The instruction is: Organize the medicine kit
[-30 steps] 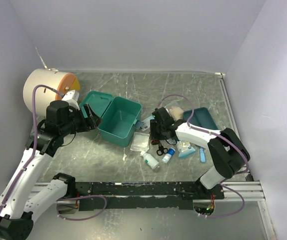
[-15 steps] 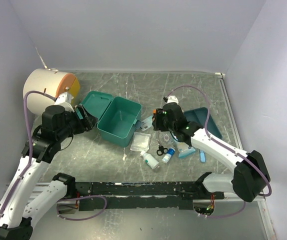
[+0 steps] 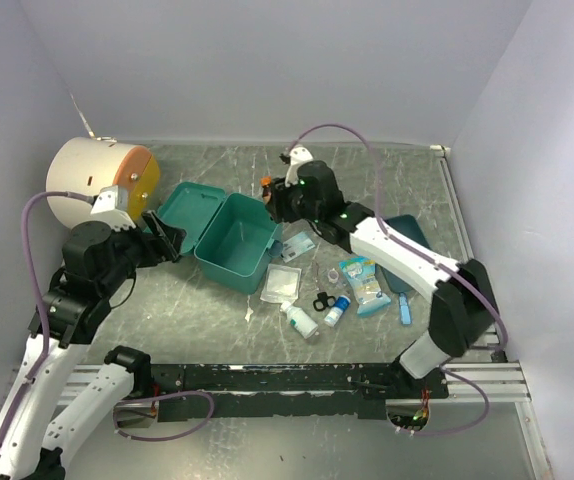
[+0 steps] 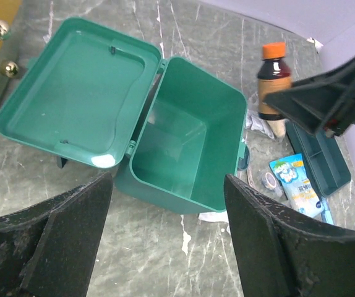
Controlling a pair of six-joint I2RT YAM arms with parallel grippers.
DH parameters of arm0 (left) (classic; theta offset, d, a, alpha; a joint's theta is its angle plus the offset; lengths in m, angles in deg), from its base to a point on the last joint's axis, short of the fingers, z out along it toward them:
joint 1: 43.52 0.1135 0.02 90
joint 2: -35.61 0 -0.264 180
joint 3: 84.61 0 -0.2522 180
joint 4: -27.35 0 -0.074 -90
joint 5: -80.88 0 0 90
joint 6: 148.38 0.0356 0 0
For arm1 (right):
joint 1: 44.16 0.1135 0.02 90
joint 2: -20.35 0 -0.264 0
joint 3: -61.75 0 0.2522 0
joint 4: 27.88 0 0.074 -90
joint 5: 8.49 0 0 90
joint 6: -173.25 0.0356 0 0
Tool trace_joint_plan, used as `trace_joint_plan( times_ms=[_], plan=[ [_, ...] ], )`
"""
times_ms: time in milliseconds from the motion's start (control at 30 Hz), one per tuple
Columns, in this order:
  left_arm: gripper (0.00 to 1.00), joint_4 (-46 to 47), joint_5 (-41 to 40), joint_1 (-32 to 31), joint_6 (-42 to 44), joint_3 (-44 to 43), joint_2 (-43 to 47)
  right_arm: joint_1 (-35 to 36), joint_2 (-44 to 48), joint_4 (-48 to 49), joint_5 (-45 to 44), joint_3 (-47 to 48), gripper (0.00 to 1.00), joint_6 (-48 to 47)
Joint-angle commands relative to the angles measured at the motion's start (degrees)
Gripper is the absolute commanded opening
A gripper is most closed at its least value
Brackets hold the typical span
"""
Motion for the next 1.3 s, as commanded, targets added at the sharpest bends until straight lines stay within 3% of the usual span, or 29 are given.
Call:
trace_joint_plan(
  times_ms=[0, 200, 433, 667, 900, 1267],
  plan=[
    [0.84, 2.62, -2.72, -0.26, 2.91, -3.13, 0.52, 0.68, -7.31, -0.19, 3.56, 6.81, 0.36, -5.45],
    [0.84, 3.33, -3.27, -0.24, -0.37, -5.09, -2.88, 2.24, -13.25, -3.11, 2.22, 10.84, 0.37, -7.56],
    [0.83, 12.01, -5.05, -0.26, -0.81, -5.07, -5.62, 5.31, -19.17, -11.53, 1.16, 19.67, 0.37, -13.55],
    [0.81, 19.81, -0.02, -0.26, 2.01, -6.35, -11.57, 6.88, -23.60, -18.86, -2.57, 24.66, 0.38, -21.82],
    [0.81, 16.94, -3.82, -0.24, 1.15, -8.43, -13.56, 6.90, -24.14, -18.60, -1.84, 22.65, 0.38, -25.30],
    [0.80, 16.93, -6.80, -0.26, -0.12, -9.71, -11.31, 7.35, -34.40, -23.54, -4.27, 32.49, 0.39, -30.80]
  ],
)
